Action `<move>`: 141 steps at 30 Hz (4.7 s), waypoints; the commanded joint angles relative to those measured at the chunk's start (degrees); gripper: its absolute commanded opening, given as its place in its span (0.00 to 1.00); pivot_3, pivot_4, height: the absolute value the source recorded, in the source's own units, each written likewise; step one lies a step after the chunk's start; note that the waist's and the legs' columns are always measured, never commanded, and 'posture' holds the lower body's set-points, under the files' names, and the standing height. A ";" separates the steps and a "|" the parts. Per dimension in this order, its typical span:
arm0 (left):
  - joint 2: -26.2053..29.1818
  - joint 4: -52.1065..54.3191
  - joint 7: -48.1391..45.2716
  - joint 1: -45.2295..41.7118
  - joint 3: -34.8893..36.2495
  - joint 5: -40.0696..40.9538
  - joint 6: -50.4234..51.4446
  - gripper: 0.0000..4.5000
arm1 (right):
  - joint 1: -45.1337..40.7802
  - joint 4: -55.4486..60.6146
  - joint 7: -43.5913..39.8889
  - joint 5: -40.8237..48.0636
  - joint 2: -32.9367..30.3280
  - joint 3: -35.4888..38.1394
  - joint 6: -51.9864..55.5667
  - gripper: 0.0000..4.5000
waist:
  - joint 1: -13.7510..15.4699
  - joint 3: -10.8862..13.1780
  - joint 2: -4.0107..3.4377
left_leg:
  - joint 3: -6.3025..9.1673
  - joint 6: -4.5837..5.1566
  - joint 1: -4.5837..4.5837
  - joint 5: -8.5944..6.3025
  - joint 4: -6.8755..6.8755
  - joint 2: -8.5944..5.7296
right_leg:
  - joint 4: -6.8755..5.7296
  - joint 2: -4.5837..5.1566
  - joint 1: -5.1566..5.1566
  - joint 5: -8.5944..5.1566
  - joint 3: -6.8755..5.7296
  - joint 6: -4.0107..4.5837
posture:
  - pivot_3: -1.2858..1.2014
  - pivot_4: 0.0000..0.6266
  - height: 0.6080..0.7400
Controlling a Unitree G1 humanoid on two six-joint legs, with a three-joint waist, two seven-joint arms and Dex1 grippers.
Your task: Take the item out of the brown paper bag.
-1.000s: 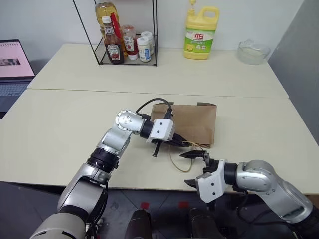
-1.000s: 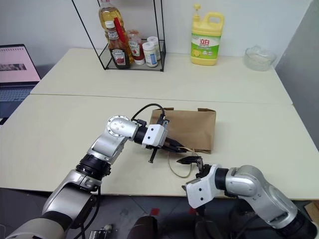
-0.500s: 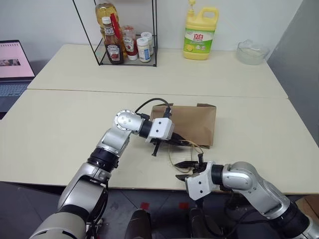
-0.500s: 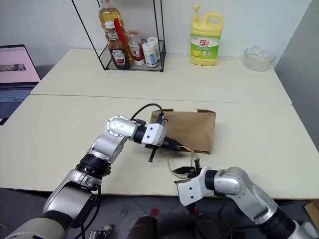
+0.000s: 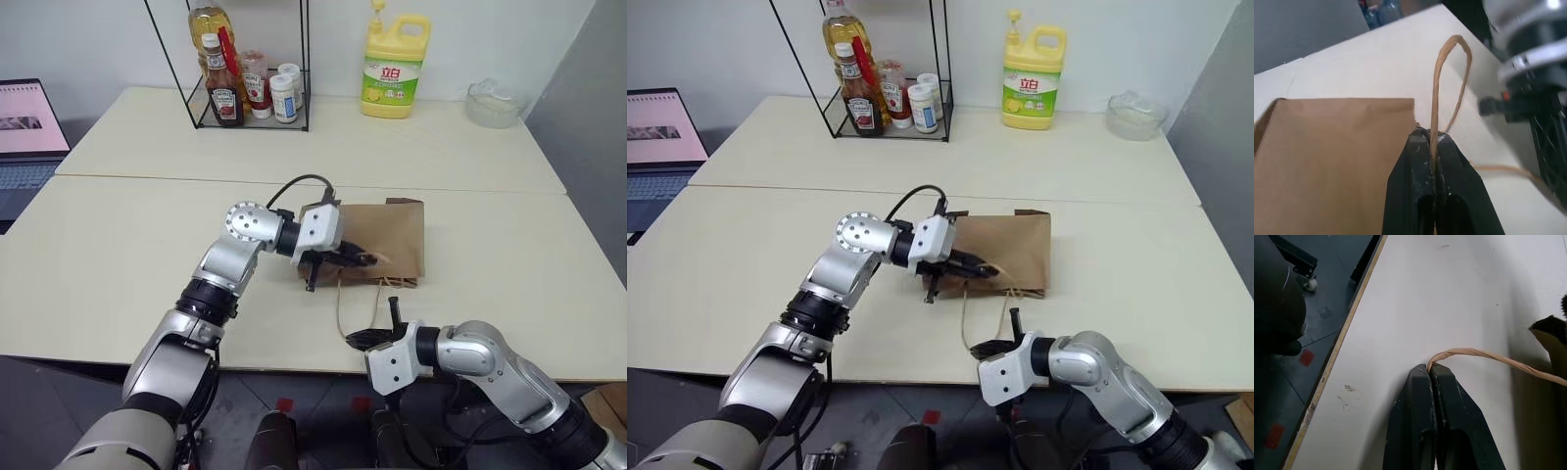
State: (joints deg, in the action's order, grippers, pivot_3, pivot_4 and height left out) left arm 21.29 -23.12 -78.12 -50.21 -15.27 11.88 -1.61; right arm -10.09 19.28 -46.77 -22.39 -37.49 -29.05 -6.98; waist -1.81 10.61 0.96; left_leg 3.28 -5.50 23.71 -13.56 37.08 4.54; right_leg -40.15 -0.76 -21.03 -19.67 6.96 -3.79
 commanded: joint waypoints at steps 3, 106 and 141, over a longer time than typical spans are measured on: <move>-2.23 -0.79 5.04 -8.26 6.02 4.49 8.82 0.00 | 1.98 -2.26 -2.79 -2.83 -0.70 -2.26 2.76 0.01 | -0.01 0.00 0.00 | 0.01 0.00 0.01 0.00 0.01 -0.01 | 0.01 0.00 0.01 0.00 -0.01 0.00 | 0.52 0.24 1.00; -2.91 0.92 2.24 -13.58 9.77 10.64 18.58 0.00 | -39.16 -8.93 0.78 -2.44 2.40 -15.24 42.71 0.99 | -0.18 0.01 -0.02 | 0.04 -0.02 0.30 0.01 -0.07 -0.02 | 0.10 0.04 -0.33 0.00 -0.06 0.00 | 0.52 0.24 1.00; -2.57 -3.30 2.97 -13.77 9.74 7.67 13.23 0.00 | -34.37 -5.52 -9.02 -6.81 5.13 -2.43 31.85 0.55 | -0.18 0.03 -0.04 | 0.03 -0.16 0.26 0.09 -0.10 -0.02 | 0.09 0.05 -0.32 0.00 -0.07 0.00 | 0.52 0.24 1.00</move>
State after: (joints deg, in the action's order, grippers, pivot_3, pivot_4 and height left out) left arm 18.67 -27.20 -75.52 -61.92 -6.42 19.63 12.74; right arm -43.00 9.53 -55.18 -30.12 -32.48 -34.88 24.73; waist -1.99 10.65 0.92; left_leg 3.32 -5.66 23.97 -13.47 36.97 4.52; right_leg -40.06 -0.72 -21.35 -19.67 6.89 -3.79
